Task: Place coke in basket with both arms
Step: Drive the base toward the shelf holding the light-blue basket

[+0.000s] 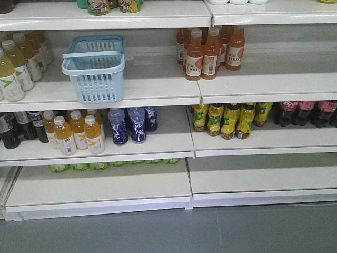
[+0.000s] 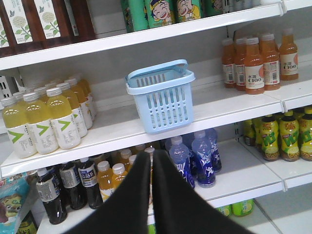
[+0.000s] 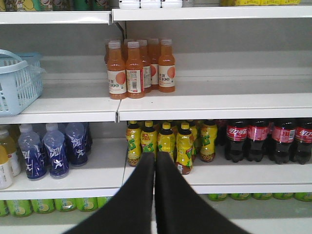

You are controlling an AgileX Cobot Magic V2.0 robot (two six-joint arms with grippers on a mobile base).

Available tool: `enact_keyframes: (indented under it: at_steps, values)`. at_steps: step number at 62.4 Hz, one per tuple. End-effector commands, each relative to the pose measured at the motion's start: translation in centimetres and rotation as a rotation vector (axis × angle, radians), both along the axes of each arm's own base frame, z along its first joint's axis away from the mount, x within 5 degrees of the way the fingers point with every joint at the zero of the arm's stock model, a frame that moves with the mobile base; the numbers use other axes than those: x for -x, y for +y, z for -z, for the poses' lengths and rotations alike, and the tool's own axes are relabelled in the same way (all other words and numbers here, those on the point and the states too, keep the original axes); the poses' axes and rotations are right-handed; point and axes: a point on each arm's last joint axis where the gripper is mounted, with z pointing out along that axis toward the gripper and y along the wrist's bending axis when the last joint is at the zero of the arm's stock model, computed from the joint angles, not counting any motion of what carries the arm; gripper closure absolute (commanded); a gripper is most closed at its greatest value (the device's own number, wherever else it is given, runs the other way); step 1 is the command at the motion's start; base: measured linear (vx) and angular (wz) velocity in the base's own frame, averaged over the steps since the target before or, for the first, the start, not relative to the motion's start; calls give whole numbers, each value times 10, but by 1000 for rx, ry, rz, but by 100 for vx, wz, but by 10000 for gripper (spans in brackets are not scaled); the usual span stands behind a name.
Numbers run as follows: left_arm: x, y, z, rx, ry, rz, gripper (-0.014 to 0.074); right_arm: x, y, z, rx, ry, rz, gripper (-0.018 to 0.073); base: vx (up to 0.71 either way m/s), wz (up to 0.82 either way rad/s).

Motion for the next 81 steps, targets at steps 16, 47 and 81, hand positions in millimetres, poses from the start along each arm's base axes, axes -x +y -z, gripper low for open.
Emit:
enact_keyframes:
  at_steps: [16,47,81]
  values:
    - [1,0,-5,16,-80,4,602,0,1,-1,3,-65,-5,569,8,-1]
    - [1,0,-5,16,-80,4,602,0,1,-1,3,-65,-5,569,9,1]
    - [1,0,-5,16,-80,4,602,0,1,-1,3,-65,-5,569,9,5]
